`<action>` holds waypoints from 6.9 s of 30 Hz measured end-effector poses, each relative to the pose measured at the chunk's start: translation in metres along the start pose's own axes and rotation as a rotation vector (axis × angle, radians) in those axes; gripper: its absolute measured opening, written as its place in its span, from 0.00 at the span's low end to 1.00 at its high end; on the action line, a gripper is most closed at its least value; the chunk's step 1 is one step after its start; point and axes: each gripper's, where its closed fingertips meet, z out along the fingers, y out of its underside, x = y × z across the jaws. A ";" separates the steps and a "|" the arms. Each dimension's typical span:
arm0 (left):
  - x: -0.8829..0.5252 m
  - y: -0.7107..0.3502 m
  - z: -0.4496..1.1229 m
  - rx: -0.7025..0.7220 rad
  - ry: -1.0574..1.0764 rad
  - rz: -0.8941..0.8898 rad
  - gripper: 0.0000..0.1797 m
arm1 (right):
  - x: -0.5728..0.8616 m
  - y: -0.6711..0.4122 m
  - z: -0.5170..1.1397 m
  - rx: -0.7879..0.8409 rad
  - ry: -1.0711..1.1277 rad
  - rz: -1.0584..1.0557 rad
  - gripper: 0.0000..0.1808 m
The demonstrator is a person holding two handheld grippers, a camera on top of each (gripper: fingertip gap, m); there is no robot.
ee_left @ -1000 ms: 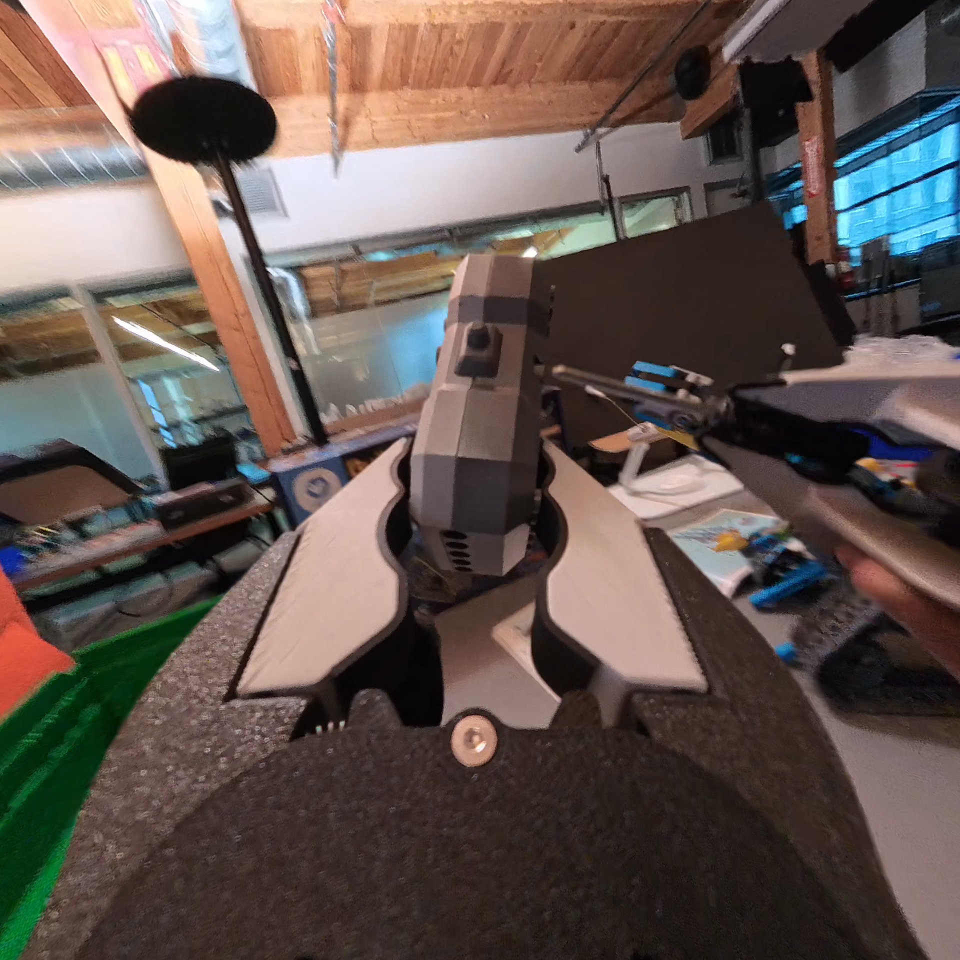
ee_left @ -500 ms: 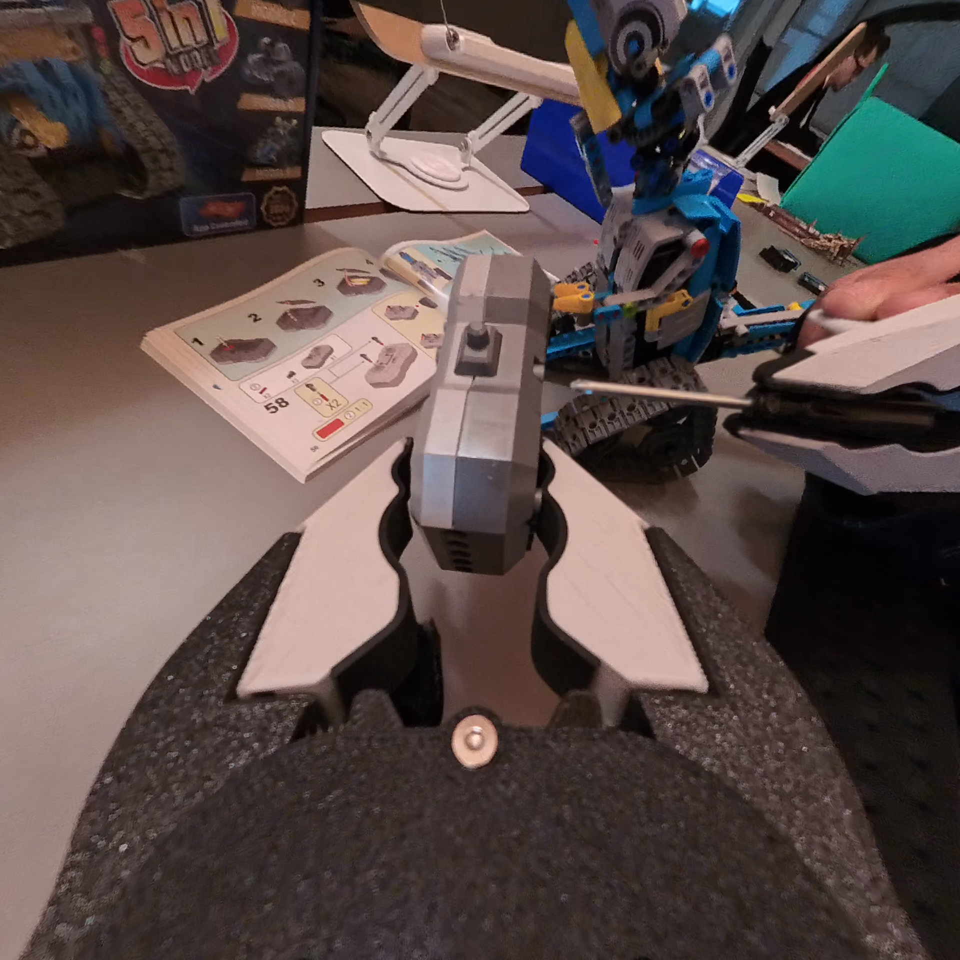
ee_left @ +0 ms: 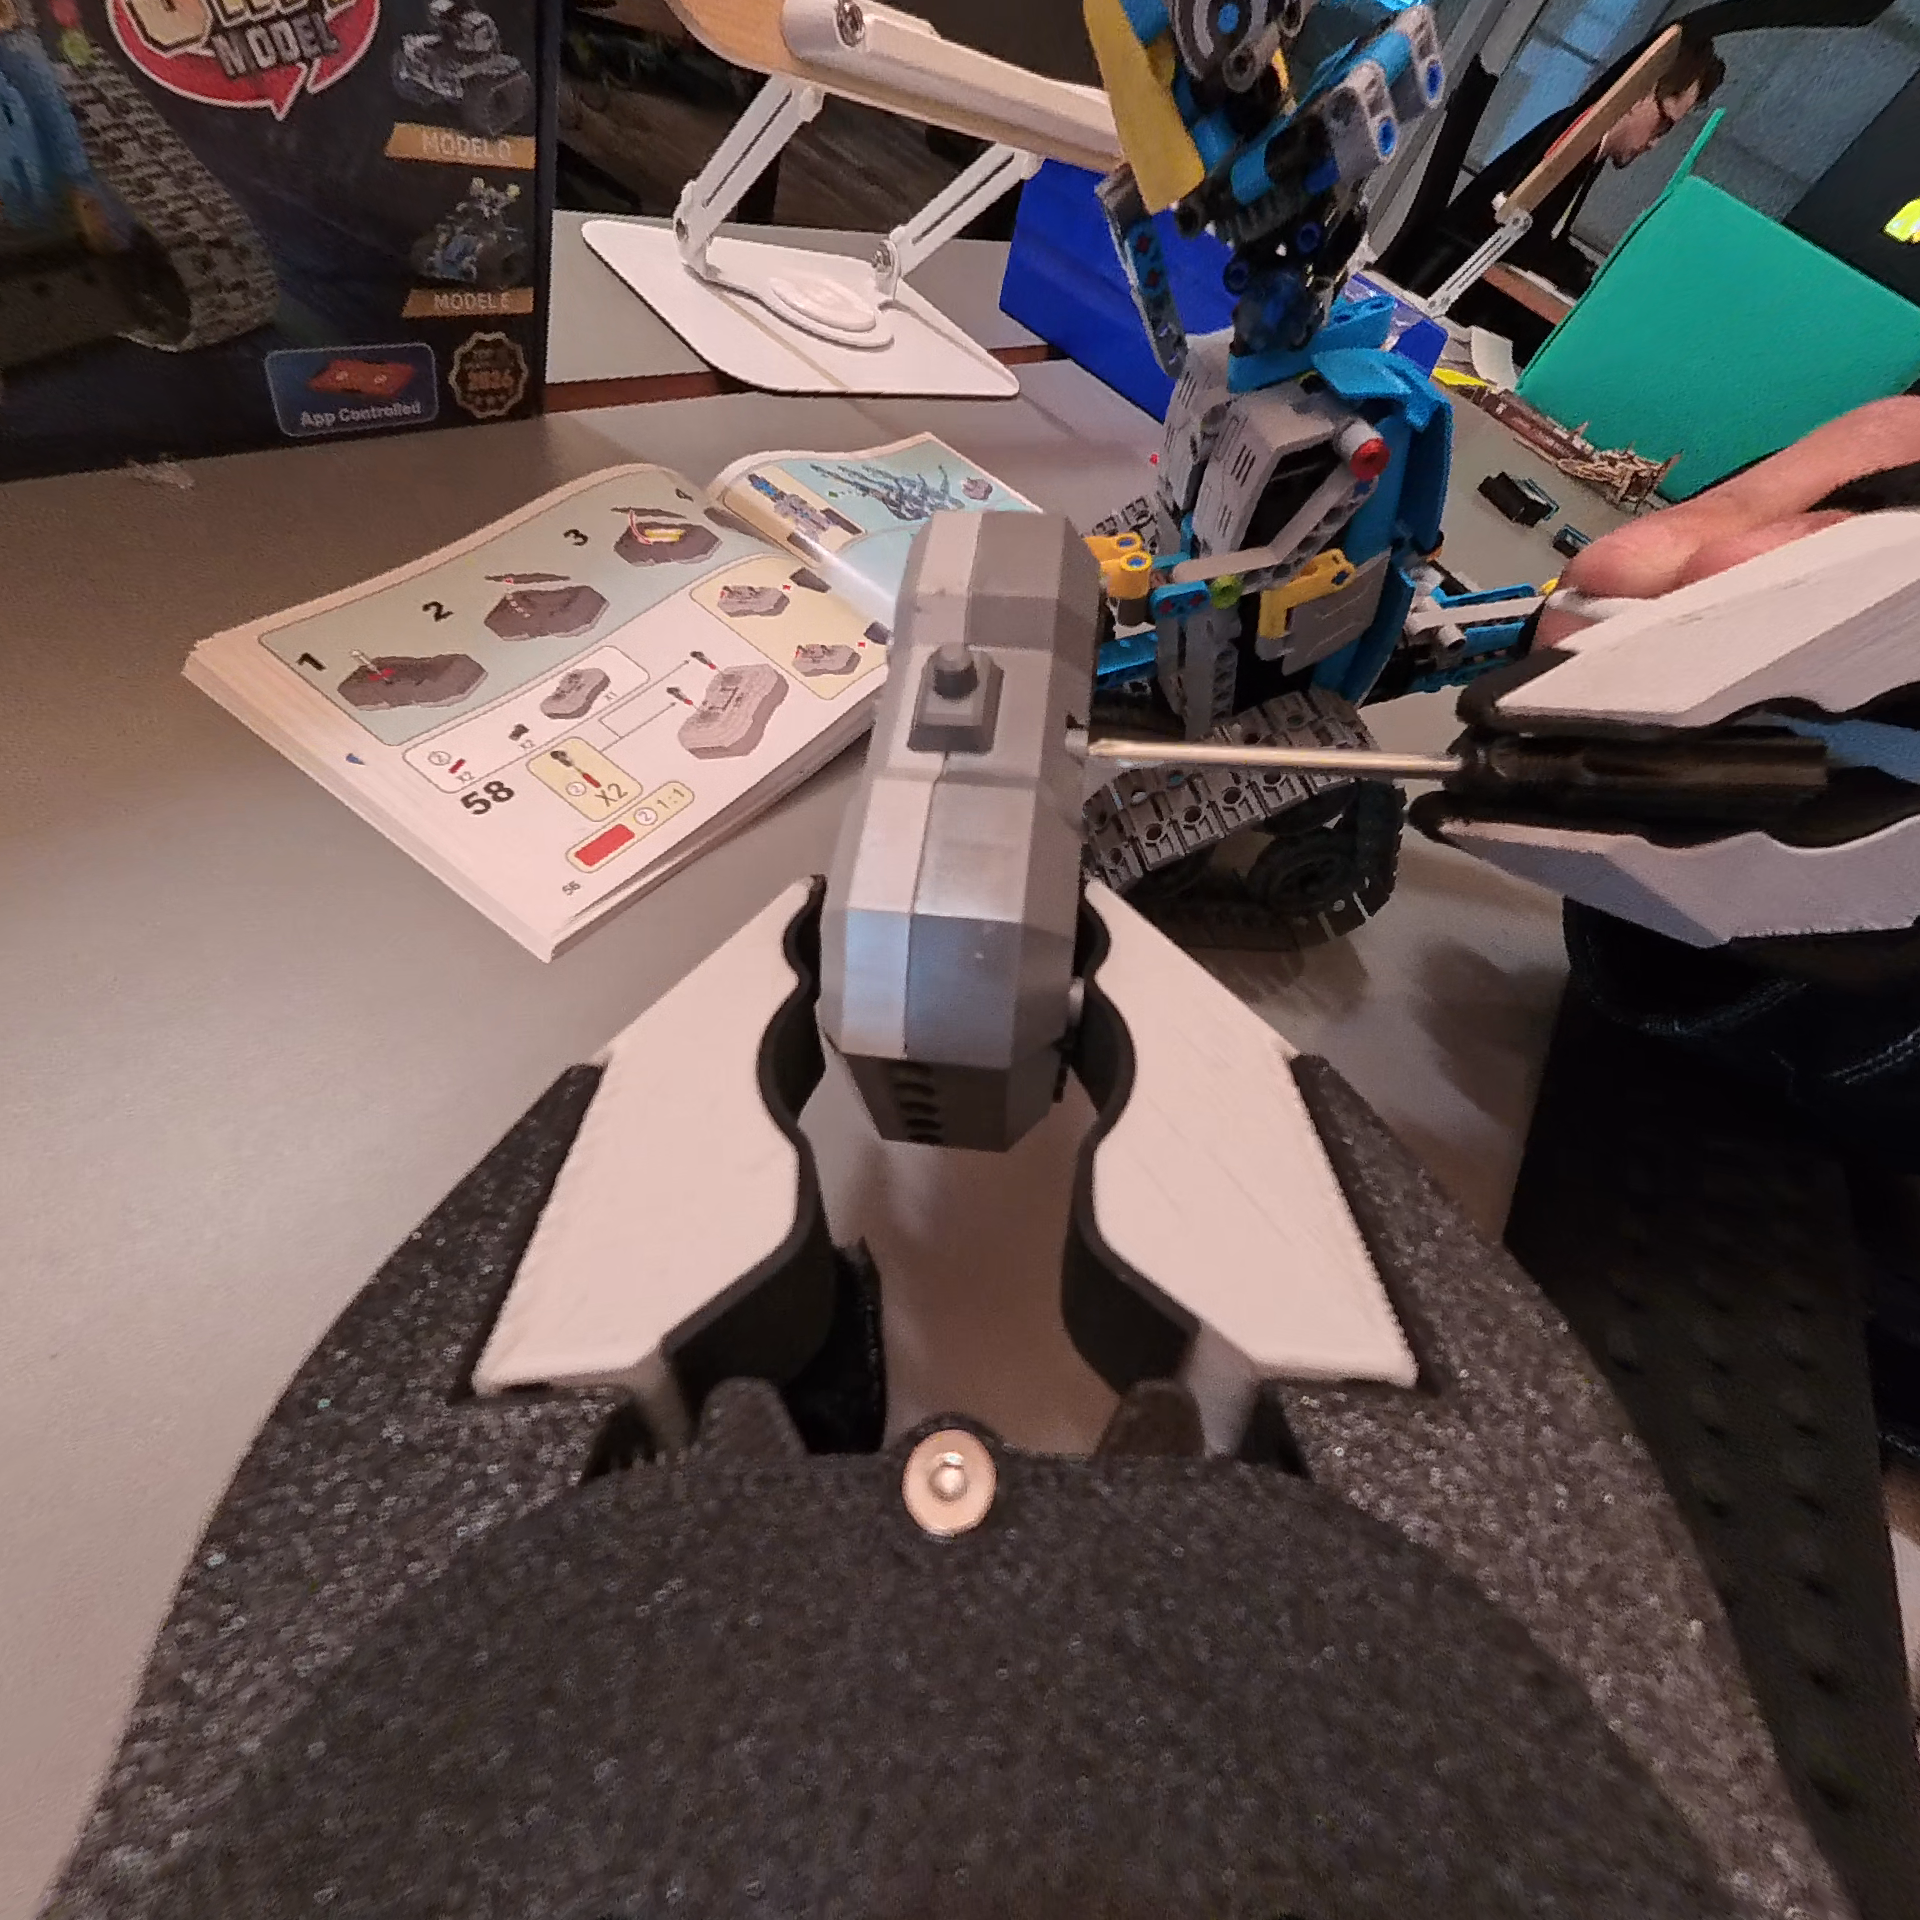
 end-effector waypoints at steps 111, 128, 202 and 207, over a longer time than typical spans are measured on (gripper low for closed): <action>-0.001 -0.039 -0.025 0.153 -0.206 0.272 0.25 | 0.026 -0.019 -0.002 0.156 0.168 0.511 0.06; 0.019 -0.120 -0.127 0.647 -0.656 0.670 0.24 | 0.059 -0.083 0.004 1.025 -0.404 2.458 0.06; 0.013 0.073 -0.029 -0.279 -0.325 -0.144 0.42 | -0.058 0.021 -0.001 -0.017 -0.328 0.955 0.07; 0.015 0.081 -0.037 -0.306 -0.358 -0.064 0.39 | -0.065 0.027 0.002 -0.044 -0.337 0.952 0.07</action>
